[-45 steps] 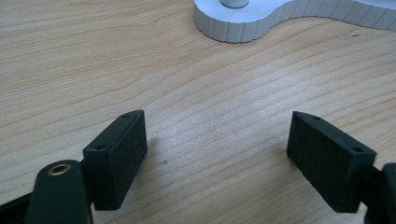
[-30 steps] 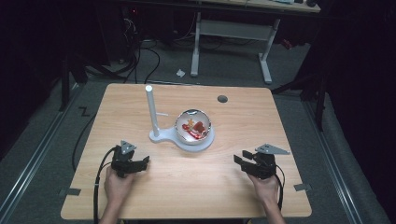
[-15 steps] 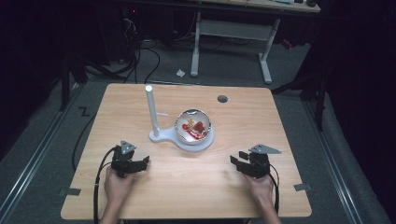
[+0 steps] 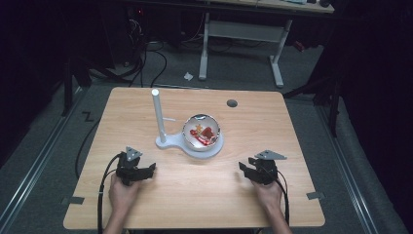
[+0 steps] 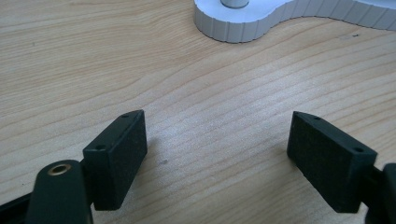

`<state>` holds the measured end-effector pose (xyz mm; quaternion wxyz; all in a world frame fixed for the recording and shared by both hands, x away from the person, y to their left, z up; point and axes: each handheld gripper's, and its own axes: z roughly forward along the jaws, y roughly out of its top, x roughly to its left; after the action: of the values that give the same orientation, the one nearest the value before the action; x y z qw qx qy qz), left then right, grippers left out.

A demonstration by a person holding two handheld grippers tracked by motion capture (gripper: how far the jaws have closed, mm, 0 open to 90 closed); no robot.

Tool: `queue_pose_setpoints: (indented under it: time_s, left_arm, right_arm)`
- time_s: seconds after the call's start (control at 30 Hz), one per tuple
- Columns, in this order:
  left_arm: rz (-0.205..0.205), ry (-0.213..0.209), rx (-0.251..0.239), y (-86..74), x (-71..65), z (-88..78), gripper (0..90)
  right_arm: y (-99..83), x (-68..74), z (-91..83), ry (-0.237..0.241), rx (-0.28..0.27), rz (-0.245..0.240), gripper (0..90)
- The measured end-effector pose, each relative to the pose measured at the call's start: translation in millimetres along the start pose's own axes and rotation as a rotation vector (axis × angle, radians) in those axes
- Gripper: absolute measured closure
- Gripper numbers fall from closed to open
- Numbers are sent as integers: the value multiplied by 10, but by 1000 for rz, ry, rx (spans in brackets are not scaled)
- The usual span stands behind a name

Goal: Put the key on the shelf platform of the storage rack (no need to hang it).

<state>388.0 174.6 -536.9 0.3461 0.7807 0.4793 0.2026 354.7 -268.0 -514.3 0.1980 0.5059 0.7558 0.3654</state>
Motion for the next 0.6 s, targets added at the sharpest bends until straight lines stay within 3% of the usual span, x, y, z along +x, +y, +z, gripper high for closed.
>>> queue_pose_setpoints:
  time_s: [0.33, 0.47, 0.6]
  left_arm:
    - [0, 0, 0, 0, 0, 0, 204]
    - [0, 1, 0, 0, -1, 0, 204]
    - [1, 1, 0, 0, -1, 0, 204]
  right_arm:
    - [-31, 20, 161, -39, 46, -30, 483]
    - [-57, 35, 179, -45, 33, -33, 470]
    - [-63, 67, 188, -52, 37, -73, 429]
